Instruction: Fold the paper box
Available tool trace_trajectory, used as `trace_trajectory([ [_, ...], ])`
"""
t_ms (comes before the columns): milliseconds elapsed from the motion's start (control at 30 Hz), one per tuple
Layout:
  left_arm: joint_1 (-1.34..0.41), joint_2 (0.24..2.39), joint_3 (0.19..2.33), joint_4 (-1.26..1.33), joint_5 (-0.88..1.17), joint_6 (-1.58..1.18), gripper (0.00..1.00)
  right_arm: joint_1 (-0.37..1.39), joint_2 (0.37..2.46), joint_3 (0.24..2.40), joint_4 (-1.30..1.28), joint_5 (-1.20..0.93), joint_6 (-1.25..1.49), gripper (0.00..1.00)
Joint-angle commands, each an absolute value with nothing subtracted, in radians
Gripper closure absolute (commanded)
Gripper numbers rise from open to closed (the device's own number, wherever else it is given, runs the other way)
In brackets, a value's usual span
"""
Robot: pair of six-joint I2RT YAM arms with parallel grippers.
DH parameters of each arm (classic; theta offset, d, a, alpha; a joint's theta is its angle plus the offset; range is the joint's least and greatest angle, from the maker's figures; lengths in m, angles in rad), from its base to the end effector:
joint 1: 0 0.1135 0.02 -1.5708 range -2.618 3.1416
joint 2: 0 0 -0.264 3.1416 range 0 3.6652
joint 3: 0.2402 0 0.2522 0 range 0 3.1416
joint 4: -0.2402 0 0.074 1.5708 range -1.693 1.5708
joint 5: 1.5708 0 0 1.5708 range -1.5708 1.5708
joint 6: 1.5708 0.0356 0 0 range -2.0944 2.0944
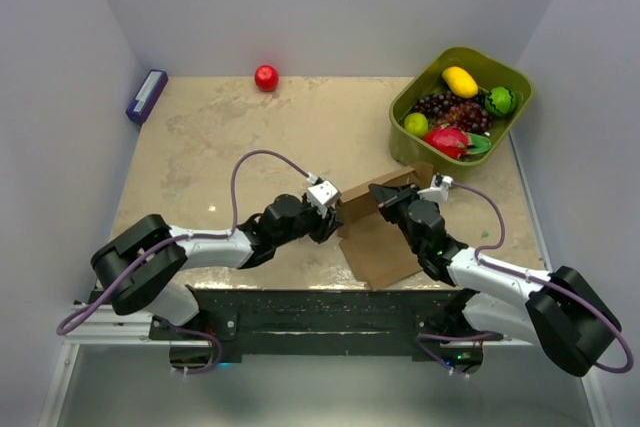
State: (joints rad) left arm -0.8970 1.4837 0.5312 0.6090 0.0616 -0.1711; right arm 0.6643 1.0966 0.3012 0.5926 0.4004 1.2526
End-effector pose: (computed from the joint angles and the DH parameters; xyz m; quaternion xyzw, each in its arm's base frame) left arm 0.1799 -0.2288 0.1748 0.3067 0.7576 -0.3147 0.4826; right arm 0.1805 0.1237 0.1939 0.3405 0.6905 0.4182 0.4821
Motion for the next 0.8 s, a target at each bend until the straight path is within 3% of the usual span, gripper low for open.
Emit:
trace_trajectory([
  [0,-0.925,1.503,0.563,0.683,0.003,-0.133,0.61,0.663,1.065,0.246,0.669,0.413,1.204,1.00],
  [767,-1.015,1.630,0.621,0.753,-0.129,-0.169,0.72,0.663,0.890,0.123,0.604,0.413,1.203,1.00],
])
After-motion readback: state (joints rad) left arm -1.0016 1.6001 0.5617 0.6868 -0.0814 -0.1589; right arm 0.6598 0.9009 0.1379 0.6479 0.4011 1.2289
